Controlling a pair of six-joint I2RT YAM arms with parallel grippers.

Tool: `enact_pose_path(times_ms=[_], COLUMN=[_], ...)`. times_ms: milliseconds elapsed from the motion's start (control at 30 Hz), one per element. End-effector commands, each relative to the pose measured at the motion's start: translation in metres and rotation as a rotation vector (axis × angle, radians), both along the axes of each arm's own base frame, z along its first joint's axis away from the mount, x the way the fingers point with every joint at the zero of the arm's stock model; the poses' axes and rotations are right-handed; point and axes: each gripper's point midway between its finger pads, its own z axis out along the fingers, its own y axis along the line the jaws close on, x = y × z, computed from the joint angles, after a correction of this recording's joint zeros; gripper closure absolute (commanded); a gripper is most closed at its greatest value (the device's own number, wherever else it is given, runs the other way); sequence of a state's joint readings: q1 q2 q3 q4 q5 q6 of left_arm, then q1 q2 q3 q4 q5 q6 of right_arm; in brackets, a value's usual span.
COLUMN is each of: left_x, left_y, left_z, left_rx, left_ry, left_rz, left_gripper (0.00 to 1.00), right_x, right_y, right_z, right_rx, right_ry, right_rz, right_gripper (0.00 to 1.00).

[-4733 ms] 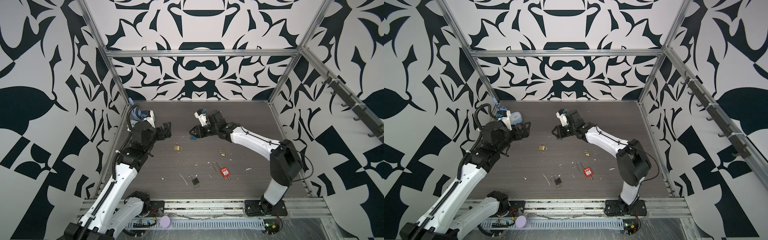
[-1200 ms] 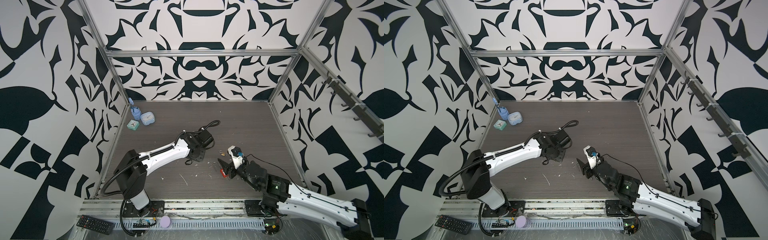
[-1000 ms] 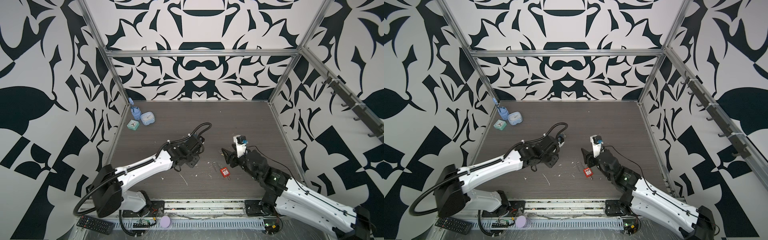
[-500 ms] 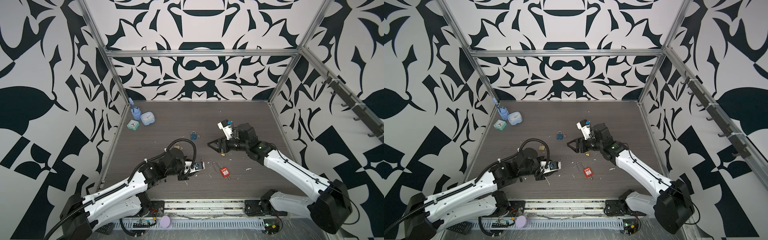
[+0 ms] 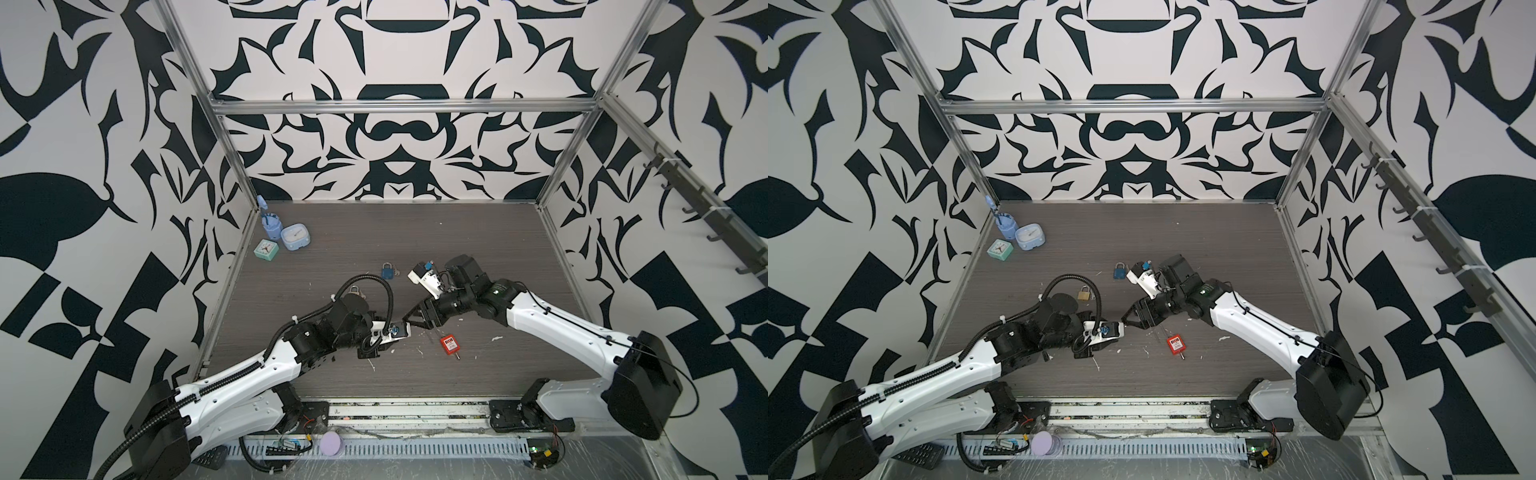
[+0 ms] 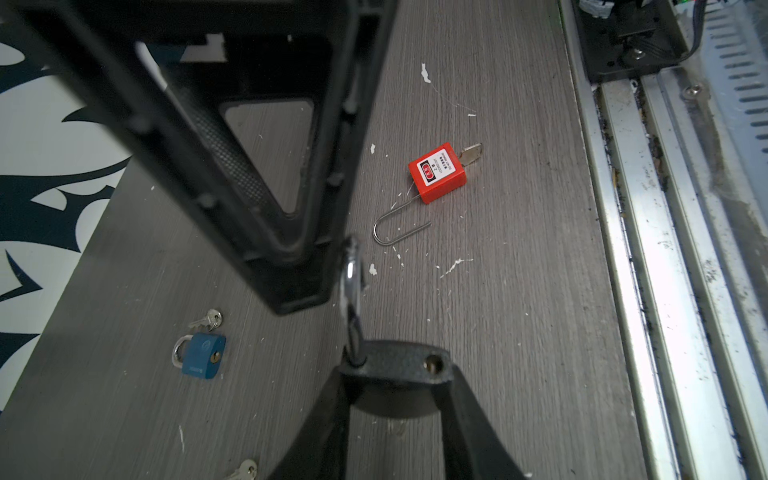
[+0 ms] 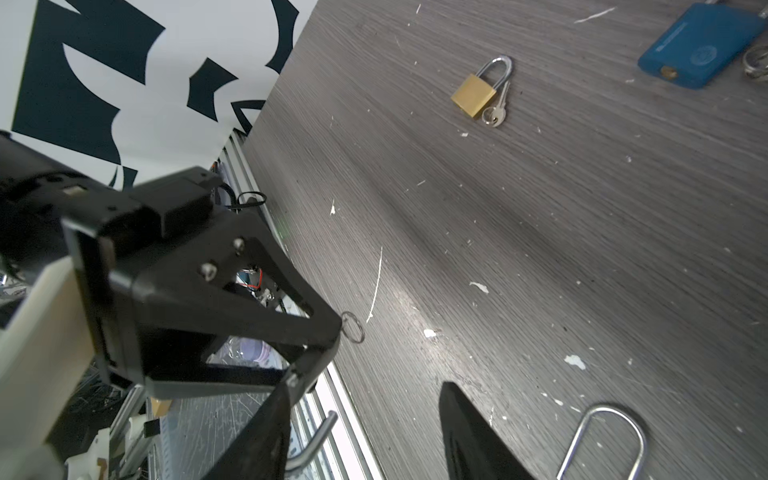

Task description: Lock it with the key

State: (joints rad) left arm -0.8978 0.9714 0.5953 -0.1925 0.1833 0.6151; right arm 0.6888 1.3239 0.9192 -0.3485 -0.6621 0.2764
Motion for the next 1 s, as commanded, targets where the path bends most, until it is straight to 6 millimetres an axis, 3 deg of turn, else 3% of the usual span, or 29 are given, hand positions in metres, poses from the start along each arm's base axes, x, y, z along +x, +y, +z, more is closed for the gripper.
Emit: enact_pose_path(times_ms=[0,167,300,467,667,967], left_x=[0.010,0.029,0.037,0.032,0.027,0.038], left_y=[-0.004,0.000,-0.001,-0.005,-0.010,-0.008], left_z=[0.023,0.024,0.017,0.011,0.010,0.005], left_rx=[-0.085,-0.095,-0.040,0.001,0.011,0.043], left_ry=[-0.013,0.007,0.037,0.110,0.169,0.150], left_rz=[0.026,0.107,0.135,0.110,0.083,0.132], left_gripper=[1.00,1.00,1.00,1.00,1.00,1.00], right_x=[0.001,0.001,0.011,0.010,0.012,0.021], right_y=[0.000,-0.005,-0.010,-0.011,0.001,0.010], right_z=[0.011,0.011,0.023,0.039,0.039,0.038], right_rx=[0.002,-0.011,-0.011,0.037,0.071,0.082], right_ry=[-0.042,-0.069,-0.143,-0.218,-0.192,-0.172], right_rz=[0.019,0.006,-0.047,-0.034,-0.002,-0.013], right_gripper=[0.45,0.50,0.57,0.58,0.59,0.76])
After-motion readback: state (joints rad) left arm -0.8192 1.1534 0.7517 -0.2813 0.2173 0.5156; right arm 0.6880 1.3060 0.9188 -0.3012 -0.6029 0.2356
